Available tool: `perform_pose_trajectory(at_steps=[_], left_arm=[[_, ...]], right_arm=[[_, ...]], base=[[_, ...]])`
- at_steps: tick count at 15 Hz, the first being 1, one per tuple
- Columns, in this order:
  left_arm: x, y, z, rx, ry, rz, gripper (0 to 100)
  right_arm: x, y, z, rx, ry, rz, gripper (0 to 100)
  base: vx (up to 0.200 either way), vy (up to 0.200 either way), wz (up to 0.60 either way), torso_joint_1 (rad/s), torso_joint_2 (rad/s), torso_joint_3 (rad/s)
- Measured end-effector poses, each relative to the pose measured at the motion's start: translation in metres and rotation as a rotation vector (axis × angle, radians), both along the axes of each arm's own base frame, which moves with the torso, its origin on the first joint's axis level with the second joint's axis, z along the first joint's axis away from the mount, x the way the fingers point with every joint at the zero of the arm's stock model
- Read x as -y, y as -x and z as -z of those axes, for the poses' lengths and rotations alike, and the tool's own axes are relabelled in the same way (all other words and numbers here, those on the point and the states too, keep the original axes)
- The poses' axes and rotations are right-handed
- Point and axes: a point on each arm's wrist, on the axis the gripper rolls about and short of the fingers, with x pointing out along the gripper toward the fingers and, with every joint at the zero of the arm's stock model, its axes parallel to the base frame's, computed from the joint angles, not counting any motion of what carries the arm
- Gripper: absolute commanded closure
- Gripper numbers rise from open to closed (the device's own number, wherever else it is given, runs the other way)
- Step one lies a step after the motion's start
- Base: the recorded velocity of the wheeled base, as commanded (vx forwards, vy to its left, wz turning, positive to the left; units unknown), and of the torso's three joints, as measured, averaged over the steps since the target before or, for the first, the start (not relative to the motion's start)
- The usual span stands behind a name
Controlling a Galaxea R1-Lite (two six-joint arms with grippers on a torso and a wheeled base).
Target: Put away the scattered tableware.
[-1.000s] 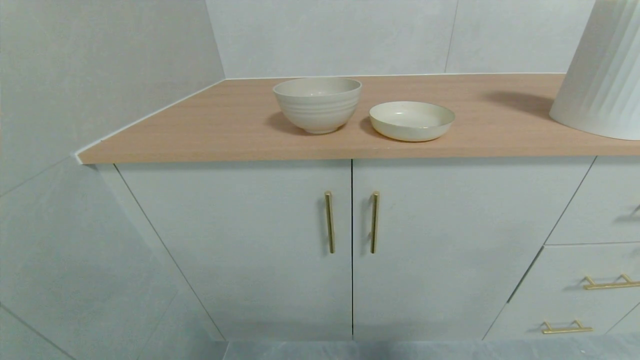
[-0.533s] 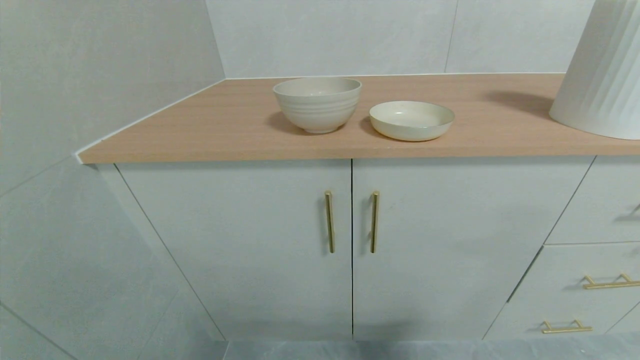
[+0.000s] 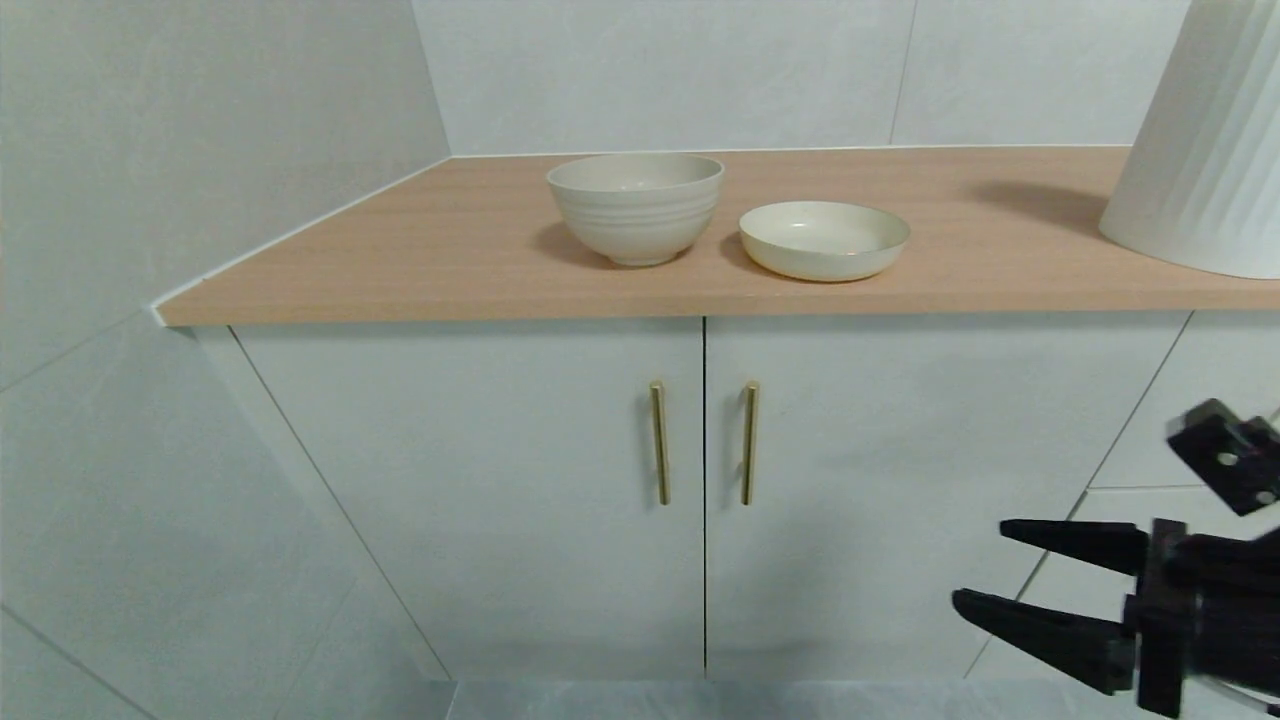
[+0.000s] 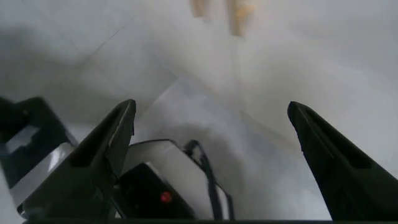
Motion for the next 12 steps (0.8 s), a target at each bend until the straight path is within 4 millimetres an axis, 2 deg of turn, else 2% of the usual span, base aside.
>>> perform_pose_trajectory(at_steps=[4,7,12], left_arm=[[0.0,0.0,0.0,0.0,0.0,0.0,0],[0.0,0.0,0.0,0.0,-0.001,0.0,0],[0.0,0.0,0.0,0.0,0.0,0.0,0]], right_arm=[[-0.061,-0.034,0.01,-0.045,0.017,-0.163,0],[-0.096,-0.056,0.015,-0.091,-0.029,-0.19,0],[-0.115,-0.087,0.028,-0.029,-0.113,-0.131,0]], base=[[0.0,0.0,0.0,0.0,0.0,0.0],[0.0,0.0,0.0,0.0,0.0,0.0],[0.0,0.0,0.0,0.0,0.0,0.0]])
